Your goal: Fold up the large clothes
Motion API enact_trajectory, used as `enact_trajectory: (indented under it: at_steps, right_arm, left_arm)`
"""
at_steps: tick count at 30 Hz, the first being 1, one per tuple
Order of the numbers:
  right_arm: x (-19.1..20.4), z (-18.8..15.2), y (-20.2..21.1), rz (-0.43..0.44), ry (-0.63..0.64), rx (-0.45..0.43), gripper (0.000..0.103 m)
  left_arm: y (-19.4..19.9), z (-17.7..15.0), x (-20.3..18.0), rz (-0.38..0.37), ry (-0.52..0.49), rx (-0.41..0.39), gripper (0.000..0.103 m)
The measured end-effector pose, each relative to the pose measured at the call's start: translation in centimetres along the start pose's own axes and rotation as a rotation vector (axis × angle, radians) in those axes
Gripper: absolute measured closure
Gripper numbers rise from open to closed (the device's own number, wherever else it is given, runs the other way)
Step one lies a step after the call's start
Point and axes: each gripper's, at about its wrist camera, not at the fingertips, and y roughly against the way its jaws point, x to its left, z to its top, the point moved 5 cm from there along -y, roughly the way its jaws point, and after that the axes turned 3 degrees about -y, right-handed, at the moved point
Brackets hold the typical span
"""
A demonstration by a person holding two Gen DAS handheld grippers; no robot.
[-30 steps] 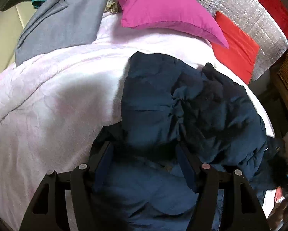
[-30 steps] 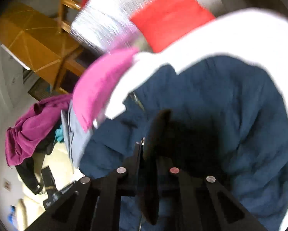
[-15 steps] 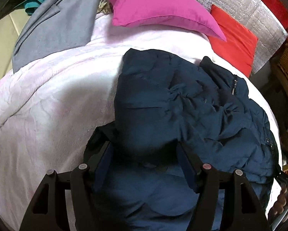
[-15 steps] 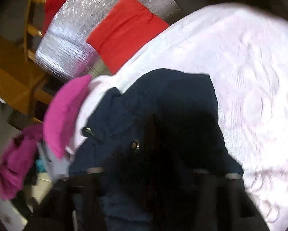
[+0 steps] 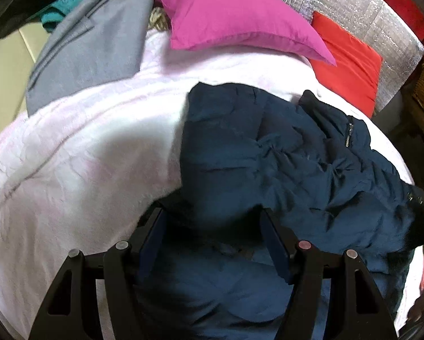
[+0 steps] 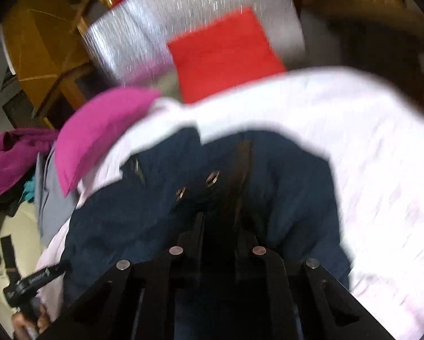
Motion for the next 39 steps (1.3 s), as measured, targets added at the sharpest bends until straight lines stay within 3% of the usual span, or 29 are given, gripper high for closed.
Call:
enact_trajectory:
  at_steps: [2, 4, 5, 9, 14, 17, 21, 22, 23, 26, 29, 33, 36, 39]
  right_arm:
    - [-0.4, 0.1, -1.3, -0.073, 0.021, 0.013, 0.087]
    - [-2.1, -1.6, -4.0, -0.141, 0.006, 0.131, 0.087]
    - [-2.9, -2.5, -5.2, -0.131, -0.022, 0.198, 0.087]
    - [-2.9, -2.5, -3.5, -0.112, -0.063, 0.179, 0.080]
    - [-0.7, -1.4, 1.3, -0.136, 0.011, 0.028, 0.055]
    - [3.4, -1.1, 2.7, -0.029, 0.106, -0.034, 0.052]
    - [10.3, -2.4, 0.8, 0.182, 0.226, 0.073, 0.056]
    - [11.8, -2.8, -0.3, 0.221, 0.237, 0.111, 0.065]
    - [13.0, -3.2, -1.4, 0.244, 0.240, 0.140, 0.070]
    - [14.9, -5.2, -4.9, 0.272, 0.233, 0.253, 0.070]
    - [13.6, -8.9, -8.6, 0.235, 0.202, 0.460, 0.070]
    - [11.9, -9.5, -7.4, 0.283, 0.140, 0.470, 0.073]
    - [10.5, -8.7, -4.2, 0.320, 0.119, 0.457, 0.073]
    - [7.4, -6.9, -1.3, 0.343, 0.050, 0.357, 0.073]
  left_arm:
    - [-0.3, -0.1, -0.2, 0.014, -0.021, 0.009, 0.034]
    - [-0.9, -0.3, -0.3, 0.022, -0.031, 0.034, 0.034]
    - [-1.2, -0.4, -0.2, 0.027, -0.037, 0.048, 0.033]
    - [-1.4, -0.5, -0.1, 0.038, -0.048, 0.057, 0.032]
    - [-0.5, 0.0, -0.2, 0.110, -0.089, 0.009, 0.032]
    - [-0.3, 0.2, 0.0, 0.121, -0.089, 0.002, 0.032]
    - [-0.6, 0.1, 0.5, 0.109, -0.069, 0.018, 0.032]
    - [-0.6, 0.1, 0.6, 0.112, -0.069, 0.019, 0.032]
    - [-0.7, 0.1, 0.7, 0.115, -0.070, 0.020, 0.032]
    - [-0.8, 0.2, 0.8, 0.120, -0.068, 0.025, 0.032]
    - [-0.8, 0.2, 1.2, 0.120, -0.067, 0.033, 0.032]
    - [-0.8, 0.3, 1.6, 0.121, -0.054, 0.037, 0.032]
    - [0.6, 0.7, 1.3, 0.146, -0.073, -0.032, 0.032]
    - [1.7, 1.2, 0.8, 0.123, -0.086, -0.089, 0.032]
